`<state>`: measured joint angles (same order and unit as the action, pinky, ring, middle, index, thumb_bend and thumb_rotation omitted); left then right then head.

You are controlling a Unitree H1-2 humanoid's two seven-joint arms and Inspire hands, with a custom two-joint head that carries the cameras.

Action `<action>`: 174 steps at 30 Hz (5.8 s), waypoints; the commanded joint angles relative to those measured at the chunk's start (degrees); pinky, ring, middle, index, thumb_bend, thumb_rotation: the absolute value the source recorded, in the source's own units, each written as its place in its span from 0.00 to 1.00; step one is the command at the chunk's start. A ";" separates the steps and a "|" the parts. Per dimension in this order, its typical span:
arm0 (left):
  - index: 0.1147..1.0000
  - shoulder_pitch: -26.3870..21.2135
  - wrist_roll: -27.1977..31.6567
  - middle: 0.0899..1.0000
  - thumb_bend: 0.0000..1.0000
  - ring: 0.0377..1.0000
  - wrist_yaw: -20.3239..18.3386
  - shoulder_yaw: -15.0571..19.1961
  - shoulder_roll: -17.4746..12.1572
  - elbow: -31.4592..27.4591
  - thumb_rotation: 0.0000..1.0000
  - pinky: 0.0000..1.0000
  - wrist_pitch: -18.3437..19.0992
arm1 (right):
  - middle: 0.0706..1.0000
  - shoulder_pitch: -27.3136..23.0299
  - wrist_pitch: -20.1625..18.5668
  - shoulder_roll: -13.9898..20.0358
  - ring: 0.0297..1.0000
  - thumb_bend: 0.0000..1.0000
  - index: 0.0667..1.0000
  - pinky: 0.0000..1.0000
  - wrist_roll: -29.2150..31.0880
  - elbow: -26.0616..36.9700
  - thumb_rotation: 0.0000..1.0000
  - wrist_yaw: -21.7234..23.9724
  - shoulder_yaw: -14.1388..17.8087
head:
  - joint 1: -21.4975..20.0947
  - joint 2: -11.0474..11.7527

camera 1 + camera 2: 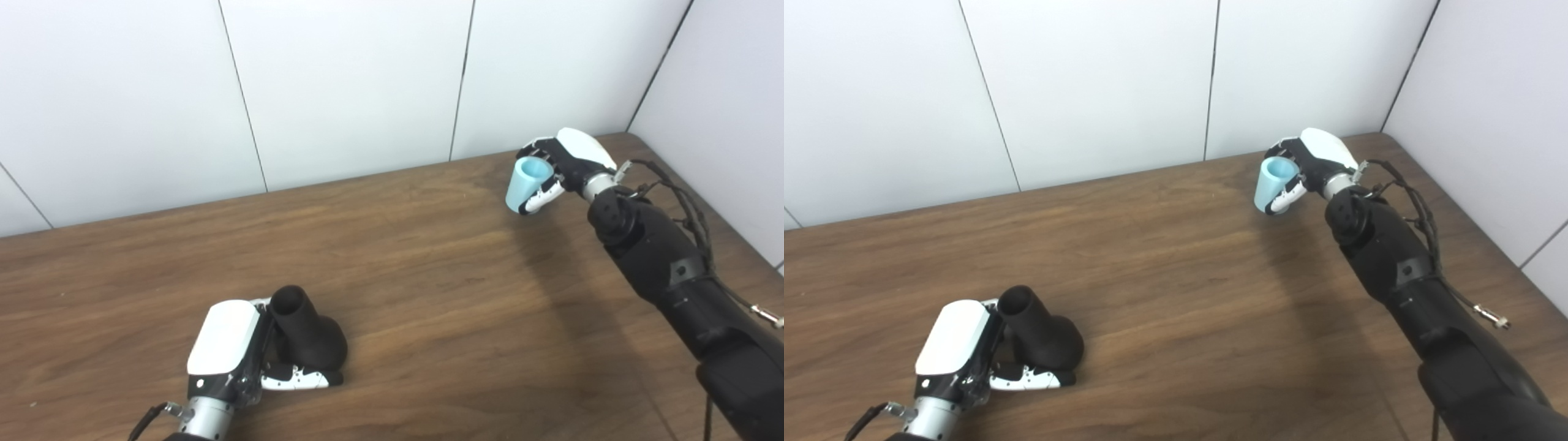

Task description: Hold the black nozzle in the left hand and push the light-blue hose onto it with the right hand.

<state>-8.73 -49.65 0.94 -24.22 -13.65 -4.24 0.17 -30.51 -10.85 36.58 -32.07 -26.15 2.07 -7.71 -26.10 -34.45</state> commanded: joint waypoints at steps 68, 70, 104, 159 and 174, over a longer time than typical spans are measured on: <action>0.45 2.87 -6.21 0.36 0.52 0.47 -4.90 -6.38 4.58 -0.83 0.00 0.42 7.75 | 0.48 18.03 2.93 -7.03 0.38 0.50 0.49 0.35 2.14 56.29 0.00 11.24 6.24 | 21.55 -5.57; 0.45 2.84 -6.30 0.34 0.52 0.44 -4.99 -6.50 4.82 -0.84 0.00 0.40 7.89 | 0.48 18.07 1.68 -8.08 0.38 0.50 0.48 0.34 2.71 58.43 0.00 12.66 5.35 | 22.22 -5.66; 0.43 1.30 -8.36 0.36 0.52 0.47 -9.58 -9.59 6.96 -1.55 0.00 0.42 13.31 | 0.47 16.43 -1.96 -22.65 0.39 0.50 0.46 0.33 3.56 64.84 0.00 17.13 0.69 | 27.00 -6.14; 0.42 -0.37 -13.89 0.41 0.52 0.48 -15.80 -11.90 7.92 -2.33 0.00 0.42 15.45 | 0.48 19.71 3.55 -23.97 0.39 0.50 0.46 0.32 0.83 59.65 0.00 13.01 1.20 | 28.09 -7.47; 0.42 -0.80 -16.29 0.38 0.53 0.45 -17.68 -12.68 8.55 -2.46 0.00 0.41 16.06 | 0.46 18.85 4.63 -23.44 0.38 0.50 0.46 0.34 0.90 57.30 0.00 13.39 0.13 | 28.32 -8.06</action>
<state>-11.44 -66.10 -11.49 -34.32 -5.38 -8.32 16.91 -9.34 -7.53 12.74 -31.41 31.09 16.00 -7.64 2.11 -42.36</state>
